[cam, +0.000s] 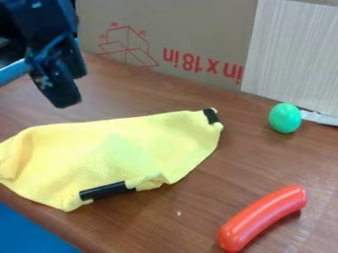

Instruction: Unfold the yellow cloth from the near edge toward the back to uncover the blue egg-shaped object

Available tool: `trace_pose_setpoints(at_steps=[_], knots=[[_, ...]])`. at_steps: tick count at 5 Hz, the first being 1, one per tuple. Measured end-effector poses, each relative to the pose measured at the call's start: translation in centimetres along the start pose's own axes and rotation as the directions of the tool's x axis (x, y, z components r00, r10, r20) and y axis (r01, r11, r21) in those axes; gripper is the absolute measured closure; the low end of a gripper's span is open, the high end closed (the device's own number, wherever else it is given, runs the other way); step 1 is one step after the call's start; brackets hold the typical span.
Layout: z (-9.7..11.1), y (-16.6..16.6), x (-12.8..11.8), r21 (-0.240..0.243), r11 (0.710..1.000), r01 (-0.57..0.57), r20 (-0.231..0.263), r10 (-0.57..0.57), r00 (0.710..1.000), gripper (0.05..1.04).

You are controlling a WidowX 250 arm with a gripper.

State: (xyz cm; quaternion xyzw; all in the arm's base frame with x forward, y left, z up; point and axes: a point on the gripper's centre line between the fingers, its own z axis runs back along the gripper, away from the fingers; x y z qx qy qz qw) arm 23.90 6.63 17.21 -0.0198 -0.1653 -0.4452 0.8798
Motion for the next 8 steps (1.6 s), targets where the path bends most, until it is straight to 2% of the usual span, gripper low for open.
trace_pose_setpoints(at_steps=[2,4,5,7,8], knots=[[-2.3,-2.2,0.8,0.026,0.995,0.094,-0.053,-0.093,0.994,0.085],[-4.1,-4.9,1.3,0.094,0.989,0.116,-0.035,-0.113,0.993,0.085],[-4.6,-6.0,1.5,0.153,0.98,0.131,-0.043,-0.125,0.991,0.085],[-5.6,-7.6,1.5,0.17,0.974,0.149,-0.049,-0.143,0.988,0.085],[-6.2,-8.3,1.5,0.195,0.967,0.165,-0.049,-0.158,0.986,0.085]])
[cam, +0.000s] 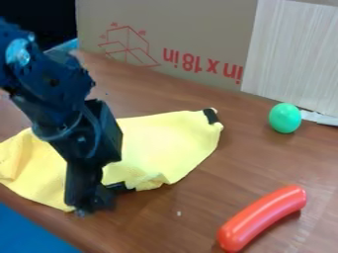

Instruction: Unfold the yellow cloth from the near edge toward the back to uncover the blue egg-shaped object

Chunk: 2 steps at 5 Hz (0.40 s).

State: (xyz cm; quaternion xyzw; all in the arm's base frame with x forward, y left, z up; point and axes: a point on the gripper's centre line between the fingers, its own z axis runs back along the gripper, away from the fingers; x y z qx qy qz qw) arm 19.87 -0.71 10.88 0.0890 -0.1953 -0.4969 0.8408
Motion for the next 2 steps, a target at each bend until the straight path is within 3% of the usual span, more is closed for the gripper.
trace_pose_setpoints(at_steps=[2], knots=[[-1.15,-1.13,-0.09,0.006,1.0,0.022,0.001,-0.022,1.0,0.126]])
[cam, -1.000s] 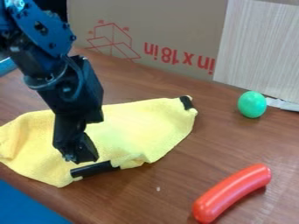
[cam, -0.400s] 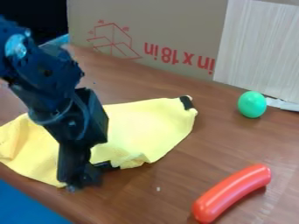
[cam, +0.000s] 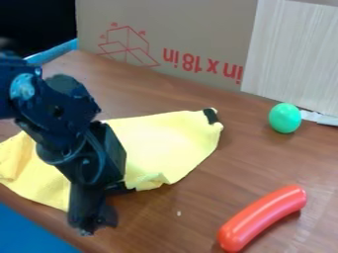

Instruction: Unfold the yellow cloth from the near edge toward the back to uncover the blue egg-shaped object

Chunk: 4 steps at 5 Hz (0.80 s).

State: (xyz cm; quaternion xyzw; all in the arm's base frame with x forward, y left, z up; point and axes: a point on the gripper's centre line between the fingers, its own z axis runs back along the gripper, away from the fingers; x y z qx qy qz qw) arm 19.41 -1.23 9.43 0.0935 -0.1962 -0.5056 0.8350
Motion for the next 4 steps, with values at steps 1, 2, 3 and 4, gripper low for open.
trace_pose_setpoints(at_steps=[1,2,3,4], knots=[[-0.2,0.1,-0.3,0.01,1.0,-0.016,0.01,0.015,1.0,0.445],[0.0,-0.1,-0.6,-0.006,1.0,-0.022,0.017,0.022,1.0,0.757],[0.6,0.1,-0.6,-0.026,0.999,-0.032,0.035,0.033,0.999,0.931],[1.7,0.8,-0.4,-0.024,0.999,-0.041,0.07,0.042,0.997,1.023]])
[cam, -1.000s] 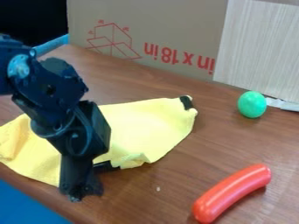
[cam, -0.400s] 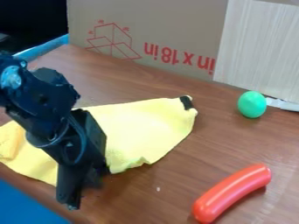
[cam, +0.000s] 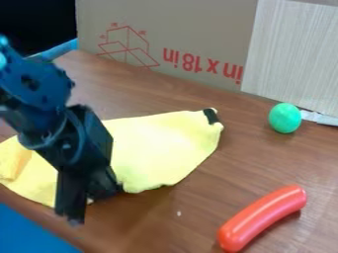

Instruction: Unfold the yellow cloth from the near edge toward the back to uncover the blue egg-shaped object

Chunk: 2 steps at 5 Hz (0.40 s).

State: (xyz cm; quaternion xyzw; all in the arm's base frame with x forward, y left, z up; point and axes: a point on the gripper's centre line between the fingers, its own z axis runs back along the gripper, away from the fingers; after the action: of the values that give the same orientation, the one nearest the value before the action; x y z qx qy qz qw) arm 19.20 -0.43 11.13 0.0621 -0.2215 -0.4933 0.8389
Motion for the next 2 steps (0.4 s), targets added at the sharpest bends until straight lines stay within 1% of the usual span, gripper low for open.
trace_pose_setpoints(at_steps=[2], knots=[[2.4,3.7,0.6,-0.001,0.997,-0.079,0.063,0.079,0.995,1.033]])
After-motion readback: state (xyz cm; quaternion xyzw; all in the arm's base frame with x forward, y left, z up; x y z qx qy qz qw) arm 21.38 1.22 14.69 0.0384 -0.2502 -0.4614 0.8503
